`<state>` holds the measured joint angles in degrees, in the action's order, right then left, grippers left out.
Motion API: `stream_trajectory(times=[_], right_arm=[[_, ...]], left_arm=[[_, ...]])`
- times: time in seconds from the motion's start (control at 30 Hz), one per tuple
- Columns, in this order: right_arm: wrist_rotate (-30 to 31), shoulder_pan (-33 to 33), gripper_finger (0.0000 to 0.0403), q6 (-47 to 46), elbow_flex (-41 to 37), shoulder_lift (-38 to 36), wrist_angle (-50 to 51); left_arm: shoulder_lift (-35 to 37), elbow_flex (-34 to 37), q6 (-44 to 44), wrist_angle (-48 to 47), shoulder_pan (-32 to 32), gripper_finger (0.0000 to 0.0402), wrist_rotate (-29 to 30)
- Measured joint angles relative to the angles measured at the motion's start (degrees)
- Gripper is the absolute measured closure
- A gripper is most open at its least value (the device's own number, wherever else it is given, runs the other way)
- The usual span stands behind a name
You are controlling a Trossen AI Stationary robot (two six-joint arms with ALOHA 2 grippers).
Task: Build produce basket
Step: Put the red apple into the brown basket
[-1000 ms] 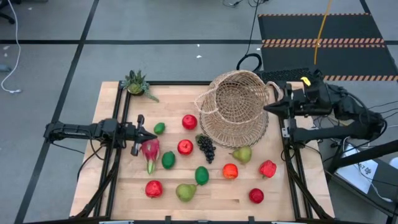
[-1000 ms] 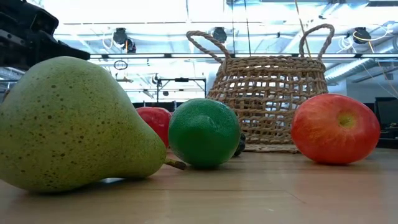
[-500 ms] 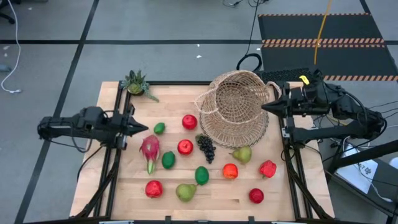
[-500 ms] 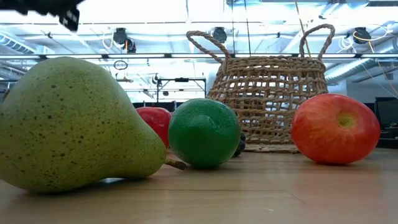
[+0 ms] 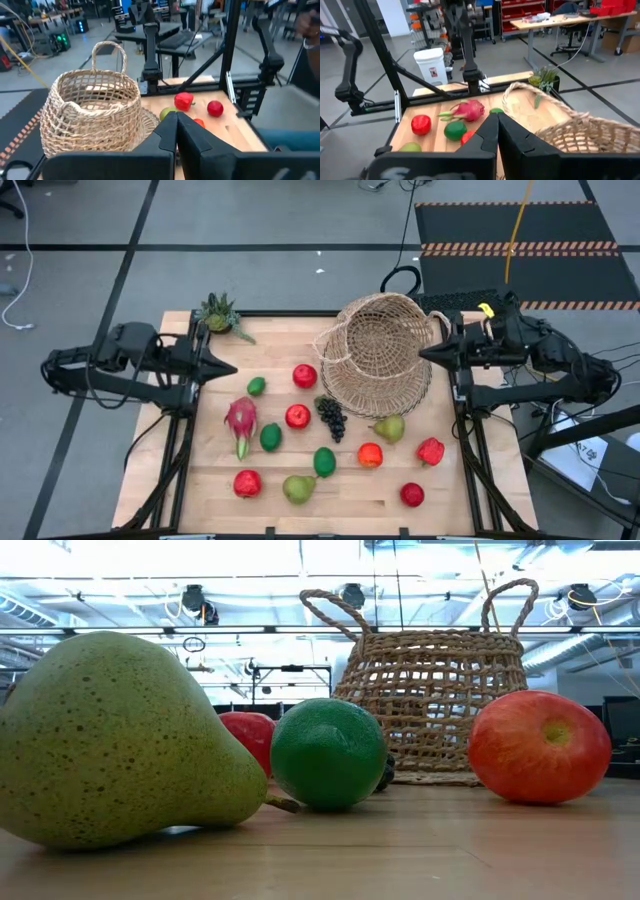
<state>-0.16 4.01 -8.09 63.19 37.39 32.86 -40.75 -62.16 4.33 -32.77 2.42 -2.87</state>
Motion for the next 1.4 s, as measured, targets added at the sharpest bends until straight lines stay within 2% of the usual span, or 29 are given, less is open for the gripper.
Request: stream_trajectory(times=[0.13, 0.27, 0.47, 0.67, 0.87, 1.07, 1.2, 1.4], right_arm=[[-0.05, 0.0, 0.0403, 0.45, -2.2, 0.04, -0.07], [0.04, -0.24, 0.0403, -1.07, -3.75, 0.04, -0.2], [6.08, -5.41, 0.0393, -3.68, -4.08, 2.97, 1.05], [10.67, -12.52, 0.0363, -4.38, -2.57, 7.4, 0.75], [12.38, -20.6, 0.0332, -11.51, 0.65, 12.84, 6.66], [16.4, -28.8, 0.0294, -21.69, 2.22, 18.47, 13.49], [16.61, -32.73, 0.0265, -27.36, 2.32, 21.63, 14.01], [17.89, -36.76, 0.0226, -28.74, 2.32, 27.51, 14.1]], left_arm=[[-3.82, -3.44, 4.08, -1.3, 0.01, 0.0392, 0.0], [-6.23, -3.79, 4.8, -0.7, 0.03, 0.0392, 0.0], [-10.0, -2.9, 5.59, 0.87, 1.56, 0.0392, -0.04], [-13.84, -2.77, 6.02, 5.03, 1.83, 0.0392, -0.04], [-17.02, -2.72, 4.96, 5.45, 3.34, 0.0392, 0.27], [-19.17, -2.7, 4.95, 6.22, 7.13, 0.0392, 5.6], [-20.72, -2.7, 4.93, 6.12, 9.28, 0.0392, 7.7], [-23.09, -2.7, 4.46, 5.9, 11.32, 0.0392, 8.03]])
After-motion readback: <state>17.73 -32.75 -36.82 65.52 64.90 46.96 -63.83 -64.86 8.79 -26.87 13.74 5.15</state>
